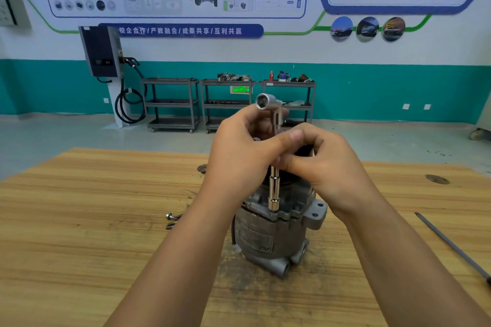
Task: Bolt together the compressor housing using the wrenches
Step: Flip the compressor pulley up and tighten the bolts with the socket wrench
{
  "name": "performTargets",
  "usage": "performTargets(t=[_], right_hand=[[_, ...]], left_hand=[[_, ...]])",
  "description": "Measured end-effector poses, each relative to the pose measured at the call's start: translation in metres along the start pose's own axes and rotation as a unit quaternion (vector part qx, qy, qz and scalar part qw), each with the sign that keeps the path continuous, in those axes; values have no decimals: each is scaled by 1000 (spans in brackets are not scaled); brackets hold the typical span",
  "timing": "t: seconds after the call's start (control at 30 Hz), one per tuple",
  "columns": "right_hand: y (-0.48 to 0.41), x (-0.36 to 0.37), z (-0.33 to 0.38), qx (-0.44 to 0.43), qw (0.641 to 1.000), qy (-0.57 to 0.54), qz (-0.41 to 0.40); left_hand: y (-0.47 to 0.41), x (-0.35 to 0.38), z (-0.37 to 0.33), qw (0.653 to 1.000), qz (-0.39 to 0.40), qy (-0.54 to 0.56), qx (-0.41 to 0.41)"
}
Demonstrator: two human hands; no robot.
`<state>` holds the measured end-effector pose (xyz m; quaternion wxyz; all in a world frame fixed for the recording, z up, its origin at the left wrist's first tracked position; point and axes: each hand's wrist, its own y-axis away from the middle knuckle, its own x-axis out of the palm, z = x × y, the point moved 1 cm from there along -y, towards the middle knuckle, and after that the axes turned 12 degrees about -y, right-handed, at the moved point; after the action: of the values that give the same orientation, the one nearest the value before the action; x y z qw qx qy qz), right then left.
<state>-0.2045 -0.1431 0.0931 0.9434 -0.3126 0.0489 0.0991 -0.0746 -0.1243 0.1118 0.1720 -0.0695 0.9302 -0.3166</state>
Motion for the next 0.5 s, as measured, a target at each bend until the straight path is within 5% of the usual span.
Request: performTargets(t=[0.3, 0.5], right_hand=[[0, -5, 5, 12, 997, -14, 77], [0, -4, 5, 20, 995, -1, 95]], left_hand=[[0, 3, 3, 998, -3, 59, -19], [-1, 7, 1, 1000, 6, -22, 5]])
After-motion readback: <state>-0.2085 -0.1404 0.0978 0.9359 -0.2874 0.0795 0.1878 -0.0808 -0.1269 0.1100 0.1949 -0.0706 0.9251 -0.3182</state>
